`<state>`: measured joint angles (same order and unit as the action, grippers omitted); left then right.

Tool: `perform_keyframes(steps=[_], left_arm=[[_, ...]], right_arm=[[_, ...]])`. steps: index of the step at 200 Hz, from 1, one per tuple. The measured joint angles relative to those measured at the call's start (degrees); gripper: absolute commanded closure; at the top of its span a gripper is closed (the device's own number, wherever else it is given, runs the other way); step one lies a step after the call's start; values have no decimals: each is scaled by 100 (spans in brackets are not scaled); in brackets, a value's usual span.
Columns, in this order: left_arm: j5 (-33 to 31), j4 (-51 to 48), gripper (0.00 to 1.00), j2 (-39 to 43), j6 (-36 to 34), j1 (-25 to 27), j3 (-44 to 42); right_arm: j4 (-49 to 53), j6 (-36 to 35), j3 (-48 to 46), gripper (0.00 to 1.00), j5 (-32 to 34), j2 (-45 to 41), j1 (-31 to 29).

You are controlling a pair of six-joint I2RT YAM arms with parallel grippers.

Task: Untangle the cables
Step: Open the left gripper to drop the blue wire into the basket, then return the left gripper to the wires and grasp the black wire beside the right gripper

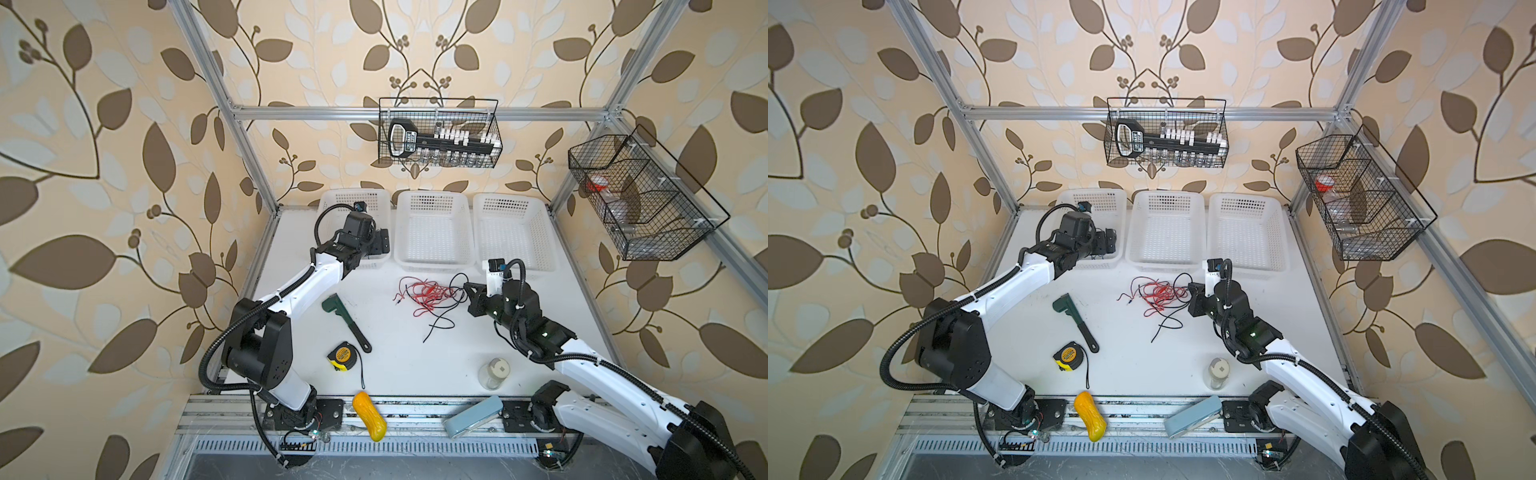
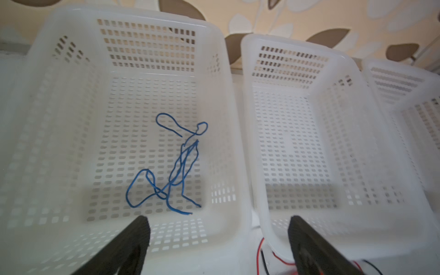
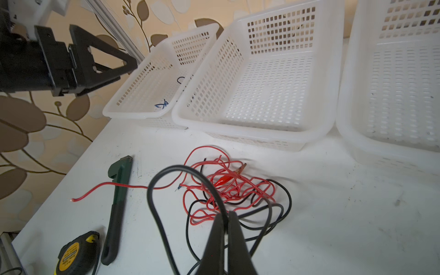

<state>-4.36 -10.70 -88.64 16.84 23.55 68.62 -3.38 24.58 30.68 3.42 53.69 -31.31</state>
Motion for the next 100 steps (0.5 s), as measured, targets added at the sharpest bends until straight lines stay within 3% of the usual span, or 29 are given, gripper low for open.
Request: perform_keyframes(steps=[57,100], left_arm=[[691,356,1,675,-426,1259,-734],[1182,946,1,1276,-496,1357,-1403]], right_arm=[[87,-22,450,100,-122,13,-90],[232,-22,717,100,-177,13,-109]])
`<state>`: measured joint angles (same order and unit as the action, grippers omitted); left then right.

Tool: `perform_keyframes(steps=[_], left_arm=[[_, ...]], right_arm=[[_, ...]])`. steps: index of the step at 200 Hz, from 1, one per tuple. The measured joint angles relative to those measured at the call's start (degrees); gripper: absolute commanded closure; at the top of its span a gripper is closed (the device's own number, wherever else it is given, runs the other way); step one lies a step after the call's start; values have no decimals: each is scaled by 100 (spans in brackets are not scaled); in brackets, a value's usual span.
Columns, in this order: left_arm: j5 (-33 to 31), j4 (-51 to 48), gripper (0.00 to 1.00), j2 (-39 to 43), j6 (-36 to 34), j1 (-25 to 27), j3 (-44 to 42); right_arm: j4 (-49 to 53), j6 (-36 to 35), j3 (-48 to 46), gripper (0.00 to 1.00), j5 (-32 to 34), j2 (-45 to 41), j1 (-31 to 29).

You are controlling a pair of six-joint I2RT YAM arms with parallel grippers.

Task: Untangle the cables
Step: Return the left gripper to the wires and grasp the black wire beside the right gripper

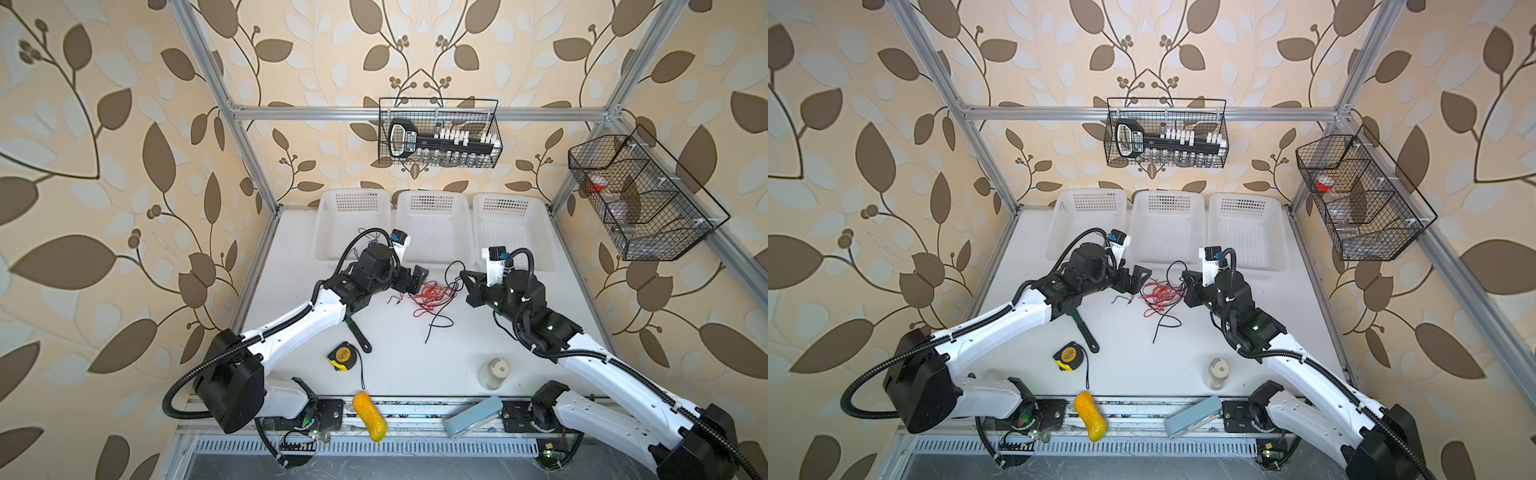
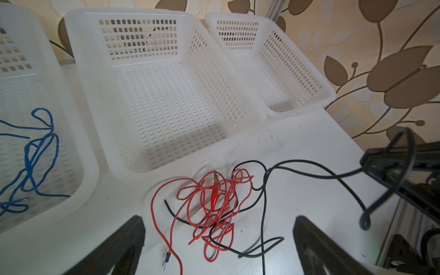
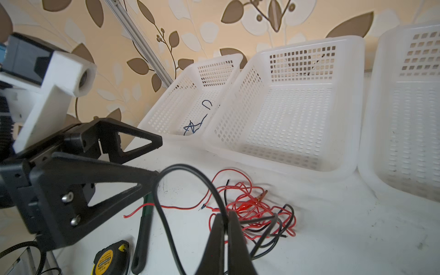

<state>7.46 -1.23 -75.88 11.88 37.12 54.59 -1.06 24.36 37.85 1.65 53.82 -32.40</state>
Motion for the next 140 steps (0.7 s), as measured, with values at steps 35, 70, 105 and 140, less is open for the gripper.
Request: perform_keyframes(steps=[35,70,105,140], left_arm=[[382,310,1,59,-101,175,-144],[774,592,1,44,-120,382,-144],[968,852,1,15,-79,411,-144],[992,994,2,-306,55,411,-63]], right_arm=[[59,4,50,100,-74,44,-17],[96,2,55,100,-81,111,-94],[94,4,55,100,-81,186,-116],[83,4,55,100,-105,186,-188]])
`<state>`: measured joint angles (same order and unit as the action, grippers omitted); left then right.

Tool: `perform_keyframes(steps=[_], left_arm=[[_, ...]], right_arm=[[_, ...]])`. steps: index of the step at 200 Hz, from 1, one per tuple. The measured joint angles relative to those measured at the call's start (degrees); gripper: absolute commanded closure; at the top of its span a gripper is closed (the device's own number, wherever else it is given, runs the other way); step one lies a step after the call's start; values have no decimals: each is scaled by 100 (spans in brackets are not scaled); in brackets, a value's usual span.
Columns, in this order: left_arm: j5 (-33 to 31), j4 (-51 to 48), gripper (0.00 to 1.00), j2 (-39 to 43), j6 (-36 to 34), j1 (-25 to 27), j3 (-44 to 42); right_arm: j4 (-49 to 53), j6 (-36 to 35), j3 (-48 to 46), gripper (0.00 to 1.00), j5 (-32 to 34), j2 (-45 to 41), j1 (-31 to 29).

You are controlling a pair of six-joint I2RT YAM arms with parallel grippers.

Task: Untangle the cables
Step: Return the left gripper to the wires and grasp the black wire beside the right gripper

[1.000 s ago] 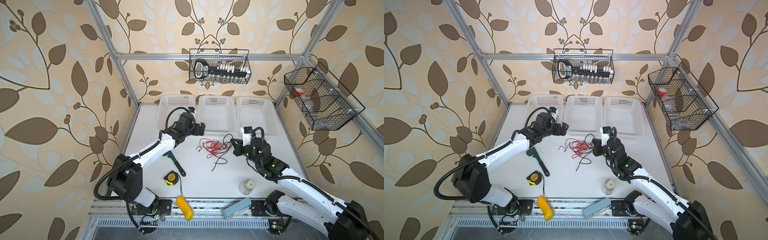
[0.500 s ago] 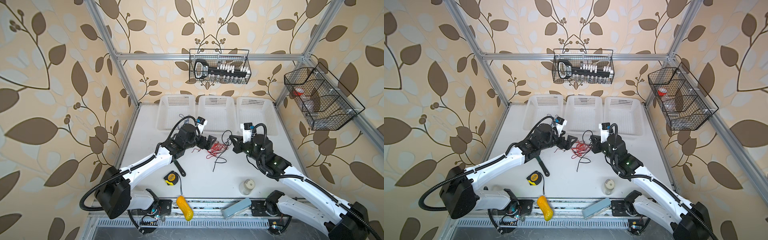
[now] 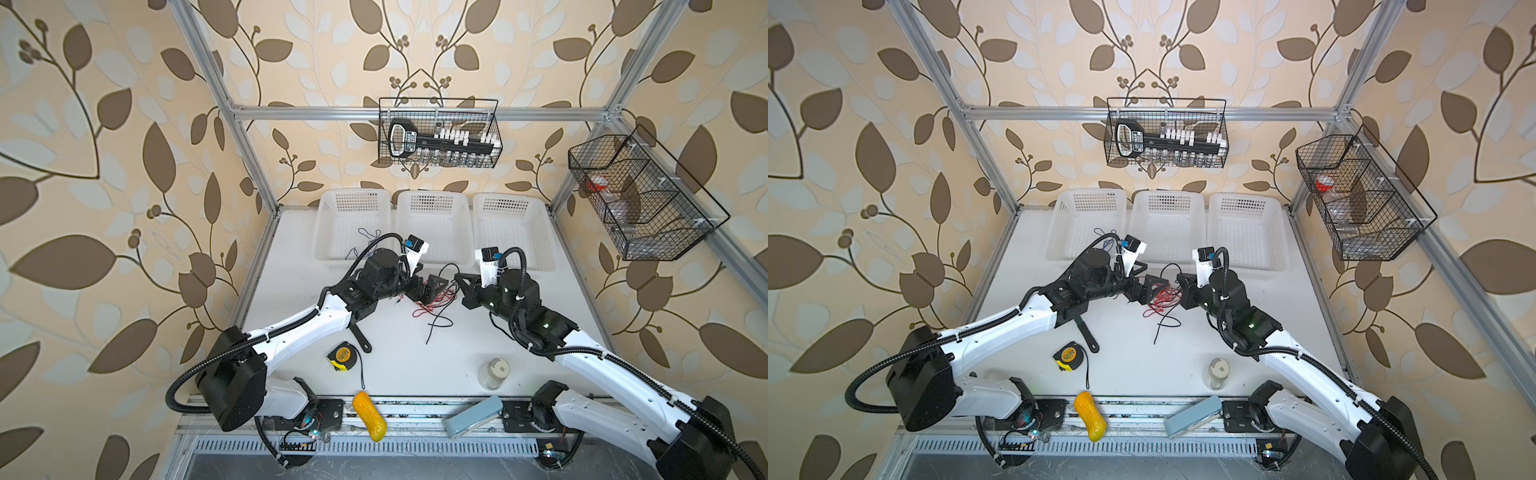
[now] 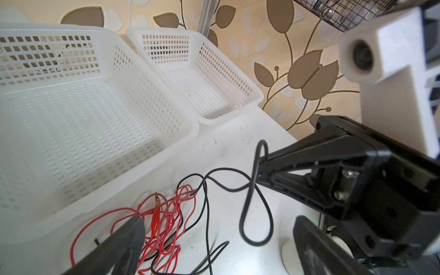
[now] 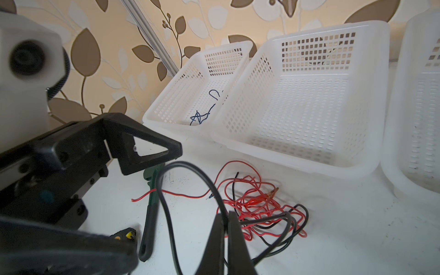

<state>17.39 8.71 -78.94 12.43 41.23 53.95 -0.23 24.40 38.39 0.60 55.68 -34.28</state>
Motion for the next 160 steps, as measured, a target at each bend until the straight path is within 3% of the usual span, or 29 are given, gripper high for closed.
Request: perform_keyframes(steps=[10,18,44,77,108,160], left_arm=[[4,20,6,-116,46,2,35],[13,35,14,-192,116,7,50],[22,74,60,-334,284,13,118],[13,114,100,-358,363,48,315],[-35,94,100,-352,433,81,494],[-289,-208,100,-199,588,83,750]], right_arm=[[-7,0,0,100,-24,0,-11],[-17,-2,0,100,-48,0,-11],[-46,-4,0,100,-122,-15,-11],[-87,-4,-4,100,-129,-42,-11],[-129,-28,-35,98,-105,-111,-11],[-144,-330,-195,56,109,-310,153]])
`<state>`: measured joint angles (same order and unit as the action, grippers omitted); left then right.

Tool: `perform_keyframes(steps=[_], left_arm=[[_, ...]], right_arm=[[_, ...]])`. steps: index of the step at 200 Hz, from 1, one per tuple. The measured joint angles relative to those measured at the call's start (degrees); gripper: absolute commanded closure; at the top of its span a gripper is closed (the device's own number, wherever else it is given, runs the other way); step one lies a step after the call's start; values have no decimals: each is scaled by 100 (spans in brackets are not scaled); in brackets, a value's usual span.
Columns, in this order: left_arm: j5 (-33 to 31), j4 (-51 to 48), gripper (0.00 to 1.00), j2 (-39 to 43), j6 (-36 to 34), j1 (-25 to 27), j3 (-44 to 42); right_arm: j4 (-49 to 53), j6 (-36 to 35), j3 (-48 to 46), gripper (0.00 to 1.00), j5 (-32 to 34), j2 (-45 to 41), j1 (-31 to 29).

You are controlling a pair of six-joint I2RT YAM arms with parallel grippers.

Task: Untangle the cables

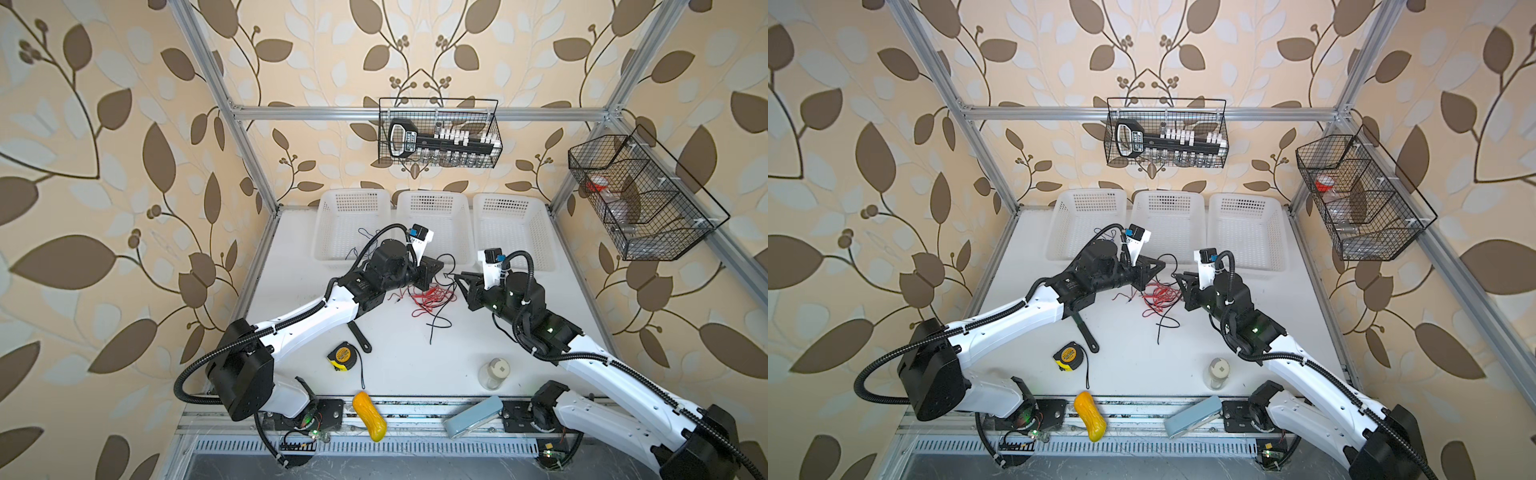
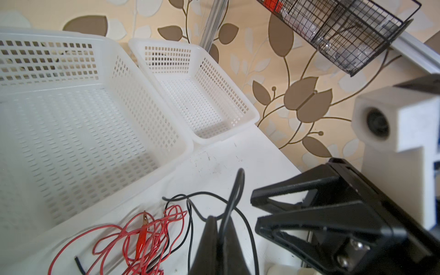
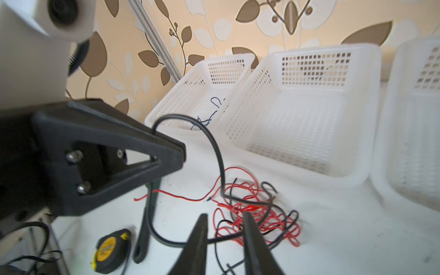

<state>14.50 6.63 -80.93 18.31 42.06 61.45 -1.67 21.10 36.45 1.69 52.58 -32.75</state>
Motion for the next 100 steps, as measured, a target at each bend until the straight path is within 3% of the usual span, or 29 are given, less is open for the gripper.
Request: perform_keyframes(steps=[42,100], left_arm=[[-197,-402,100,94,59,0,474],[-251,-713,100,136,190,0,780]], right_arm=[[-151,-85,-267,51,-42,-42,549],[-933,-190,-662,51,-197,656,570]])
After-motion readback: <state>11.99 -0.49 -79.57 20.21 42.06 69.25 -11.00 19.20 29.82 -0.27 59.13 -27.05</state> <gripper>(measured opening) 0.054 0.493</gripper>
